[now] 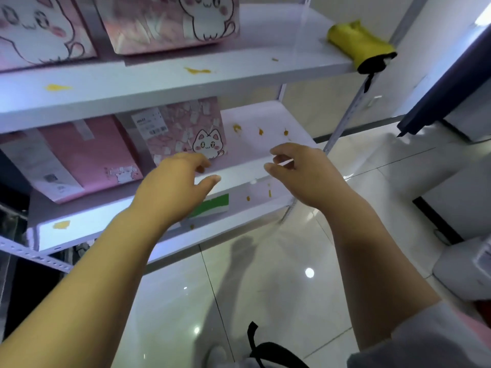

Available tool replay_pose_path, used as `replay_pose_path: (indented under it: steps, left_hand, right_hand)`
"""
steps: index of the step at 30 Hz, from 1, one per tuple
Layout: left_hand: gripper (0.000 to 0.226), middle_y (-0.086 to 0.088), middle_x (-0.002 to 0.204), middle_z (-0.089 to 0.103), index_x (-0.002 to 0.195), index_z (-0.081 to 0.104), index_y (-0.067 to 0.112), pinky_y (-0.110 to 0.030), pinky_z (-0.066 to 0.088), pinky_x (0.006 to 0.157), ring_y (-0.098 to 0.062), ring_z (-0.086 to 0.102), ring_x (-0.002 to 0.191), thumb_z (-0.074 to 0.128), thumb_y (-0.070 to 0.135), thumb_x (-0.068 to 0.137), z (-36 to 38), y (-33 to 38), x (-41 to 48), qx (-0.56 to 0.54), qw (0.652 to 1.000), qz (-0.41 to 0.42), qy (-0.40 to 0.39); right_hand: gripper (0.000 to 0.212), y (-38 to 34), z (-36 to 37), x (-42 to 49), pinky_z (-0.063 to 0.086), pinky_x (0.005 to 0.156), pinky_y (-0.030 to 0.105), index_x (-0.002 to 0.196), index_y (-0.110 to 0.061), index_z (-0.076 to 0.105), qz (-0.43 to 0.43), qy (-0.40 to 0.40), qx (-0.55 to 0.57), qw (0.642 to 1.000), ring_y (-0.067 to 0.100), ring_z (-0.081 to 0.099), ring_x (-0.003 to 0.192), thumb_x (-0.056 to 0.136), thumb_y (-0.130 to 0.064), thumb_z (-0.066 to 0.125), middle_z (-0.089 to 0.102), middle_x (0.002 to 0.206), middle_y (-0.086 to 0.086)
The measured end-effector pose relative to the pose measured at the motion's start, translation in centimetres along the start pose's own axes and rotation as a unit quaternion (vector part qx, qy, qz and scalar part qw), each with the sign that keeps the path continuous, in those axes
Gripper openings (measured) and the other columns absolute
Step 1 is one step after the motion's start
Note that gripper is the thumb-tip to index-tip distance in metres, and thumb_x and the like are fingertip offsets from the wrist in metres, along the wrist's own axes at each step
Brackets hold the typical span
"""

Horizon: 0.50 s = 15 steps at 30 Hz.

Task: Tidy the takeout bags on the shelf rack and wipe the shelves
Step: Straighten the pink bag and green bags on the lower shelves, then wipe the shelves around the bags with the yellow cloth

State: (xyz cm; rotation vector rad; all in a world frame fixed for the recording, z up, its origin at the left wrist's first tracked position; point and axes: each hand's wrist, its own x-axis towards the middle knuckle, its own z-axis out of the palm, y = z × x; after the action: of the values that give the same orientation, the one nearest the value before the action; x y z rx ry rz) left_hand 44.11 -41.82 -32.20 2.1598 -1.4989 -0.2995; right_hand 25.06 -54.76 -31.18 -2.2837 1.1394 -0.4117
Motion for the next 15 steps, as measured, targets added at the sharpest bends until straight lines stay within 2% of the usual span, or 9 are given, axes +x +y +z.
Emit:
replay_pose_path:
  steps: [2, 5, 10, 15]
  left_hand:
    - [0.036, 0.001, 0.11, 0.062, 0.115, 0.059, 0.023, -0.04, 0.051, 0.082, -0.018, 0.059, 0.098, 0.057, 0.045, 0.086, -1.0, 1.0, 0.8, -0.003, 1.0, 0.012, 0.008]
    - [0.032, 0.005, 0.107, 0.062, 0.111, 0.06, 0.027, -0.036, 0.051, 0.078, -0.014, 0.058, 0.094, 0.056, 0.047, 0.086, -2.1, 2.7, 2.2, -0.002, 0.999, 0.038, 0.024]
    - [0.034, 0.007, 0.108, 0.063, 0.113, 0.06, 0.026, -0.032, 0.048, 0.074, -0.012, 0.059, 0.091, 0.056, 0.046, 0.086, -2.8, 5.9, 5.7, 0.014, 0.996, 0.074, 0.039]
    - [0.03, 0.008, 0.103, 0.062, 0.109, 0.06, 0.027, -0.034, 0.051, 0.077, -0.01, 0.059, 0.088, 0.058, 0.045, 0.086, -1.9, 9.4, 10.6, 0.012, 0.993, 0.084, 0.077]
  right_hand:
    - [0.043, -0.5, -1.2, 0.0, 0.044, 0.079, 0.027, 0.126, -0.026, 0.054, -0.005, 0.013, -0.002, 1.0, 0.009, 0.056, 0.096, 0.087, -0.043, 0.057, 0.059, 0.104, -0.014]
    - [0.042, -0.6, -3.0, 0.4, 0.046, 0.084, 0.028, 0.125, -0.028, 0.055, -0.008, 0.036, 0.007, 0.999, 0.007, 0.057, 0.097, 0.087, -0.044, 0.057, 0.06, 0.106, -0.015]
    - [0.035, 1.1, -6.3, 2.4, 0.046, 0.078, 0.025, 0.117, -0.031, 0.059, -0.024, 0.09, 0.024, 0.995, 0.005, 0.059, 0.092, 0.085, -0.046, 0.059, 0.062, 0.103, -0.016]
    - [0.031, 4.8, -9.9, 6.4, 0.047, 0.074, 0.024, 0.112, -0.032, 0.062, -0.045, 0.133, 0.033, 0.99, 0.0, 0.059, 0.088, 0.084, -0.045, 0.061, 0.061, 0.098, -0.02]
